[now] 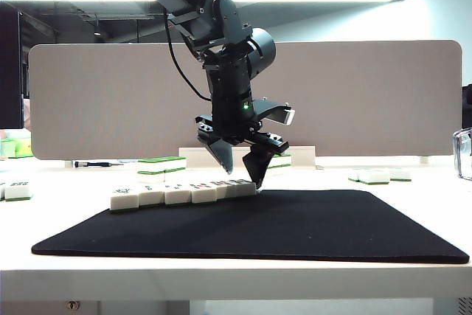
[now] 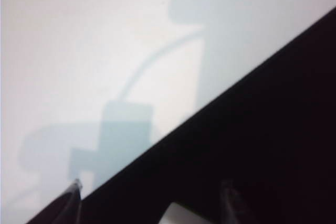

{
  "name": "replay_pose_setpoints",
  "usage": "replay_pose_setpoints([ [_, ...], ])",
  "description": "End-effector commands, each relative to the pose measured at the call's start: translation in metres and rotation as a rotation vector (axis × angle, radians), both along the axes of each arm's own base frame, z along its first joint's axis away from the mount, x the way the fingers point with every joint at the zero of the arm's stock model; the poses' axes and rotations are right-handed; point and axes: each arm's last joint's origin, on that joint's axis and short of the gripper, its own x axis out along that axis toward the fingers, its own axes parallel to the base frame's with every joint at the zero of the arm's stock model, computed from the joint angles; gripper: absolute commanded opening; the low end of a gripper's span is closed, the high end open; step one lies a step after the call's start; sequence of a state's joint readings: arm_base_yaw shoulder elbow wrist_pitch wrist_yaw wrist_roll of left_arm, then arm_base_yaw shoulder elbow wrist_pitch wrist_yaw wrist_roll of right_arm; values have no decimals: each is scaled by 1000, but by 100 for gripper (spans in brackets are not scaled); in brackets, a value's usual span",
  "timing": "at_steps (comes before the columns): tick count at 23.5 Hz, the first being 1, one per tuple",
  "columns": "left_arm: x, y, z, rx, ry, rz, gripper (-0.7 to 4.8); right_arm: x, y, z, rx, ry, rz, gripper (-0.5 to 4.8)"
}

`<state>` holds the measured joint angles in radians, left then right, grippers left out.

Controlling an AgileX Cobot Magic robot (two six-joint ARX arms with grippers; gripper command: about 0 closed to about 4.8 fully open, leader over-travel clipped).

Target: Align six mahjong tiles in a row on the table.

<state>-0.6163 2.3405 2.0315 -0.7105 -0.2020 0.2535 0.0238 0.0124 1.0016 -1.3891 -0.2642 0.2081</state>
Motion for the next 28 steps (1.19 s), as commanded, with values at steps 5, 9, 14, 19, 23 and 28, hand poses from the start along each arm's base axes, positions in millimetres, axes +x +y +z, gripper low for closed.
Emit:
replay_pose_setpoints([
  [5, -7, -1, 12, 3, 4, -10, 340, -2, 0, 0, -3, -24, 0, -1],
  [9, -13, -5, 38, -25, -34, -25, 340, -2, 0, 0, -3, -24, 0, -1],
  [14, -17, 12, 65, -24, -41, 1, 339, -2, 0, 0, -3, -24, 0, -1],
  [19, -10, 72, 84, 37, 56, 116, 305, -2, 0, 0, -2, -23, 1, -1],
  [23, -6, 105, 89, 21, 133, 162, 305, -2, 0, 0, -2, -22, 0, -1],
  [28, -13, 139, 82, -53, 245, 172, 305, -2, 0, 0, -3, -23, 0, -1],
])
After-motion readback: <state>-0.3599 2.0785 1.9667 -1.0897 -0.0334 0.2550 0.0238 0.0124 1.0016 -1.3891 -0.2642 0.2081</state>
